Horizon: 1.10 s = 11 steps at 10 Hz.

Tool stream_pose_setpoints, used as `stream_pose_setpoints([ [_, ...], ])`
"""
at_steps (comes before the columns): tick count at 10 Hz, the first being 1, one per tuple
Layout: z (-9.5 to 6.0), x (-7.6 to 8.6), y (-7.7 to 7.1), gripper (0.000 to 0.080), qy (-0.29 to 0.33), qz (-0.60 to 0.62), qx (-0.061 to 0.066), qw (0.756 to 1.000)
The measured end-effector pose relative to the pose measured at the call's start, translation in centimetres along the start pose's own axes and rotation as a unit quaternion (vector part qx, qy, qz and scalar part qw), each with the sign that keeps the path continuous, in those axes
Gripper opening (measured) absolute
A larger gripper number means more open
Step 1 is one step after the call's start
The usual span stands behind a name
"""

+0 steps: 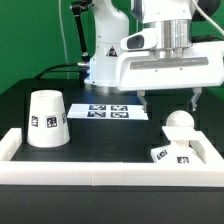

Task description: Assemble lamp

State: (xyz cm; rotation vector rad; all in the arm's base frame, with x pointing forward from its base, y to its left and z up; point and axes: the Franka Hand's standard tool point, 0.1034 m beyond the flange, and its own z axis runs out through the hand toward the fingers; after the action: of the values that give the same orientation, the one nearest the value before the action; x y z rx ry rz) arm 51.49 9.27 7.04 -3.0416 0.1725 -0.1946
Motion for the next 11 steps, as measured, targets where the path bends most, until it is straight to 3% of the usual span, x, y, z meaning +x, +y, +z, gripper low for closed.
stream_pose_setpoints([
  [1,0.5,-1.0,0.0,0.0699,-0.004,-0.003,-0.001,1.0],
  [4,0.8,-1.5,0.2,0.0699,-0.029,-0.003,-0.004,1.0],
  [8,1.3,-2.6,-1.8,0.0699,-0.188,0.048,-0.02,0.981],
  [10,0.6,-1.6,-1.6,0.0699,-0.26,0.078,-0.011,0.962],
  [11,0.8,-1.8,-1.3,0.0699,-0.291,0.078,-0.012,0.954],
])
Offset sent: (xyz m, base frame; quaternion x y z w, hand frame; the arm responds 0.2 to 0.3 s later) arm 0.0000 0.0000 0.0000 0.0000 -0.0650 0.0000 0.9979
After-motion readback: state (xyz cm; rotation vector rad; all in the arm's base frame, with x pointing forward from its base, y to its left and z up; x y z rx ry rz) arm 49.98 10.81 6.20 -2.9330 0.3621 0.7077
